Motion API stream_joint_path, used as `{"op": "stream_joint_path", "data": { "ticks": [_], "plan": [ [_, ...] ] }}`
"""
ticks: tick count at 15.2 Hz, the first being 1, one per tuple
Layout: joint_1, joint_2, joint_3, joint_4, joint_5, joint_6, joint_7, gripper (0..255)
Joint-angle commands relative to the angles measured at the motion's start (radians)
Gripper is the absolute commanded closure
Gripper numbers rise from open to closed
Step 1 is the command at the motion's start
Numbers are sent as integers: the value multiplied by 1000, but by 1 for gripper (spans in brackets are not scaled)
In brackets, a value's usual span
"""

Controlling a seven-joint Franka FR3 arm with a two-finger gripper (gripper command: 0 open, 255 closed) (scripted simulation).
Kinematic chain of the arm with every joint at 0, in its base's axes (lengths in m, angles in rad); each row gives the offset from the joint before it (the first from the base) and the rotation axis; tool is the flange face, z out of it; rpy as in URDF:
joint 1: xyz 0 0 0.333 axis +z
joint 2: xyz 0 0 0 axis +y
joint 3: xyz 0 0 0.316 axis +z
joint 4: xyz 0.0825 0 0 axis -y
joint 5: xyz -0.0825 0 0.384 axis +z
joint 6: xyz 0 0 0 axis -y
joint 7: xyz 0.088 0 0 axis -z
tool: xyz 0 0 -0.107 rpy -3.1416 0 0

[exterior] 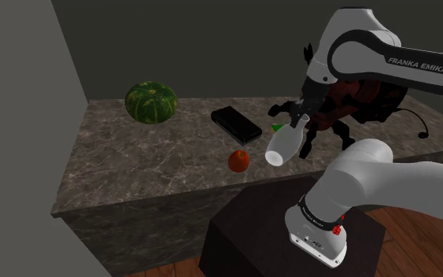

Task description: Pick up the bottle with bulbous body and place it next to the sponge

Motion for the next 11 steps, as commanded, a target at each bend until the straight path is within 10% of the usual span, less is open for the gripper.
{"op": "stream_joint_path", "data": {
  "ticks": [1,6,7,11],
  "plan": [
    [-1,-2,-2,-6,-2,5,0,255],
    [-1,-2,-2,-6,-2,5,0,255],
    [-1,-2,-2,-6,-2,5,0,0],
    [-1,-2,-2,-6,-2,5,0,0]
  ]
}}
